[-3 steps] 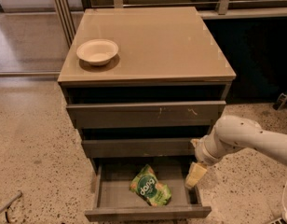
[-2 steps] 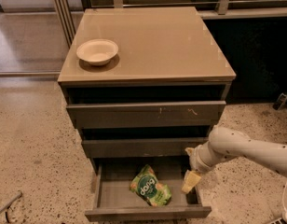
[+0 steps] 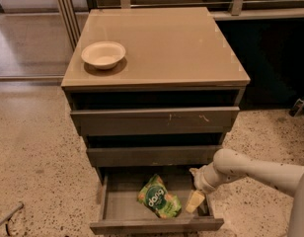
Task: Pick green rice chip bag from bottom drawer and place on counter
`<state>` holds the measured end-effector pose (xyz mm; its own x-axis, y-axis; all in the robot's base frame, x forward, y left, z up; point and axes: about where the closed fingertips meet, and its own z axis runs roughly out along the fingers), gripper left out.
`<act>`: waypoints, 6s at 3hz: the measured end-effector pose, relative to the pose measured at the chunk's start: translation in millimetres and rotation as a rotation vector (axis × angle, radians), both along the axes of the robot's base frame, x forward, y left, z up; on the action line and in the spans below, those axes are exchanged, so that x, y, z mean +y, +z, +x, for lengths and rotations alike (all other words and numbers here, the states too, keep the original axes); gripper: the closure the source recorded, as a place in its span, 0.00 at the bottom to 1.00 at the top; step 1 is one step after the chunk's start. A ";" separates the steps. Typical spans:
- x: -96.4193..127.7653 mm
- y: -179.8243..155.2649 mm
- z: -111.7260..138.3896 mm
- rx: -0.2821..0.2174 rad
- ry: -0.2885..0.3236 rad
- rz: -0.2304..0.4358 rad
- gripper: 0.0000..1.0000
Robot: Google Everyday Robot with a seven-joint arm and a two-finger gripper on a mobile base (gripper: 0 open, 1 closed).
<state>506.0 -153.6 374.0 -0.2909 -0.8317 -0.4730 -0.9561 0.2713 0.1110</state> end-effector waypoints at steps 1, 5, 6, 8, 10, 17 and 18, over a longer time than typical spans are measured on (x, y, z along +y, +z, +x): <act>0.0 -0.1 0.0 0.000 0.000 0.000 0.00; 26.7 -118.4 33.6 -0.016 -0.092 0.143 0.19; 40.6 -149.4 41.6 0.001 -0.097 0.178 0.22; 48.1 -201.8 67.6 -0.041 -0.112 0.200 0.15; 45.1 -245.5 82.3 -0.021 -0.133 0.180 0.35; 37.7 -111.0 47.0 0.015 0.198 -0.011 1.00; 35.5 -77.9 38.0 0.058 0.356 -0.080 1.00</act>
Offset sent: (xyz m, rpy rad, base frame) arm 0.0116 -0.0185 -0.0410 0.0445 -0.0876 -0.0757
